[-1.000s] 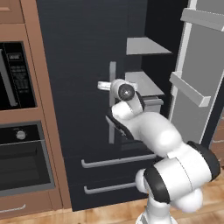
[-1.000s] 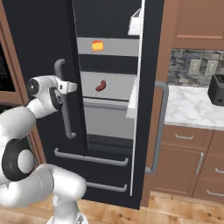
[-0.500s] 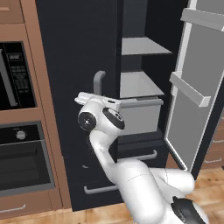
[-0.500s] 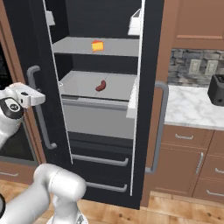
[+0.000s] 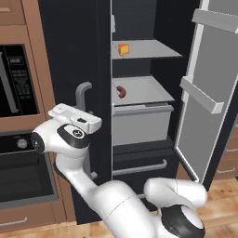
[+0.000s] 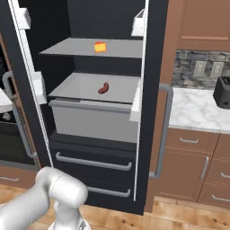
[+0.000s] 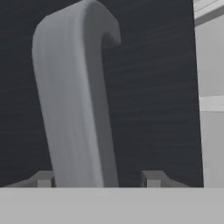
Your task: Retrieve the sausage and cheese from the fridge and place them on the cutting board on the counter.
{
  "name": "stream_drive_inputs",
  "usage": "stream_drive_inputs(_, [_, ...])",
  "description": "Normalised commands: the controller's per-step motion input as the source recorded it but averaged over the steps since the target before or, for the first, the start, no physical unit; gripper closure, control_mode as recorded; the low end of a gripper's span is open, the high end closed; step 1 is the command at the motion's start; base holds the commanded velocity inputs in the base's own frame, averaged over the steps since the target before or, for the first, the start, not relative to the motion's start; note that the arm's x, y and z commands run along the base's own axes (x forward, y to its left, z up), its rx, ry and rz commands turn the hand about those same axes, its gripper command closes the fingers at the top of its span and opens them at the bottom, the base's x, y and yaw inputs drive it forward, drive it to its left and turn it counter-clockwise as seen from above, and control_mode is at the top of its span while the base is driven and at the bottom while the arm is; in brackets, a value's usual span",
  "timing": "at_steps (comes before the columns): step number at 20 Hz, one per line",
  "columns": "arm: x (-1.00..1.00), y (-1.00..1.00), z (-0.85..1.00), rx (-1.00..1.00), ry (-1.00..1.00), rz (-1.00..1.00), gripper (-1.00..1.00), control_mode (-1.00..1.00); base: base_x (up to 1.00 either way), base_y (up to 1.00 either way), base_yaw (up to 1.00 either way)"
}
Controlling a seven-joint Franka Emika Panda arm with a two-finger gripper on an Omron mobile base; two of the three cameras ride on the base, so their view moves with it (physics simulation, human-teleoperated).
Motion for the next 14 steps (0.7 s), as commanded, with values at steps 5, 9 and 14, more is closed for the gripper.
stream_drive_inputs(5, [-0.32, 0.11, 0.0, 0.0, -0.02, -0.13, -1.0, -1.0, 0.0, 0.0, 0.0])
stream_drive_inputs(9, [-0.31, 0.28, 0.07, 0.0, -0.07, -0.08, -1.0, -1.0, 0.0, 0.0, 0.0])
stream_drive_inputs(14, [0.11, 0.69, 0.26, 0.0, -0.12, -0.11, -1.0, -1.0, 0.0, 0.0, 0.0])
